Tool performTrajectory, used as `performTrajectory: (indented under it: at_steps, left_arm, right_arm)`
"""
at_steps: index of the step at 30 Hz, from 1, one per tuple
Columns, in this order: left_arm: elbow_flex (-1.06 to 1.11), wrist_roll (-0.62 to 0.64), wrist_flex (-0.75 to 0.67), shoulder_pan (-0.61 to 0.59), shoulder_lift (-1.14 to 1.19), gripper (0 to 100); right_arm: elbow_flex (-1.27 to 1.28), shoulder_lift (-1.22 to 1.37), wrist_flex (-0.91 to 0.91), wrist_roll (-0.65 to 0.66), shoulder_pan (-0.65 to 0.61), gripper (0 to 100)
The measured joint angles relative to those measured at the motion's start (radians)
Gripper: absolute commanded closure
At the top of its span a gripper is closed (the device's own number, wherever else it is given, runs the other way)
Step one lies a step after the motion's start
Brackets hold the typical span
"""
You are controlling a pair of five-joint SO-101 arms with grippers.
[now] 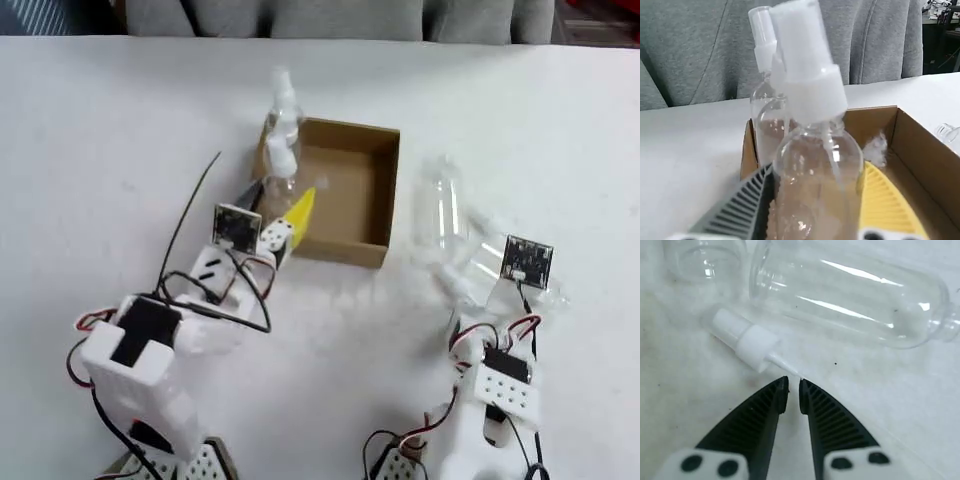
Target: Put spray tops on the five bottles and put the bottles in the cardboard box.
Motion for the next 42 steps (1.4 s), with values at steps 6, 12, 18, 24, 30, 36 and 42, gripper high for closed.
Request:
performTrajectory:
  at_steps: [6,12,18,24,30,36,42]
  left_arm:
    - [0.006,0.000,0.002,-0.008,0.000,69]
    - [0.006,0.000,0.002,-0.008,0.000,69]
    - [0.006,0.000,0.002,-0.008,0.000,69]
    - [0.084,0.000,0.002,-0.006,-0.069,69]
    - [0.210,0.000,0.114,-0.006,-0.302,69]
    - [0.301,0.000,0.305,-0.006,-0.528,69]
    - [0.446,0.000,0.379,-0.008,-0.772,69]
  right_arm:
    - [0.000,0.000,0.000,0.000,0.000,98.3]
    - [0.000,0.000,0.000,0.000,0.000,98.3]
    - [0.000,0.000,0.000,0.000,0.000,98.3]
    - [0.000,0.000,0.000,0.000,0.000,98.3]
    - [0.000,0.000,0.000,0.000,0.000,98.3]
    - [0.000,0.000,0.000,0.000,0.000,98.3]
    - [0.000,0.000,0.000,0.000,0.000,98.3]
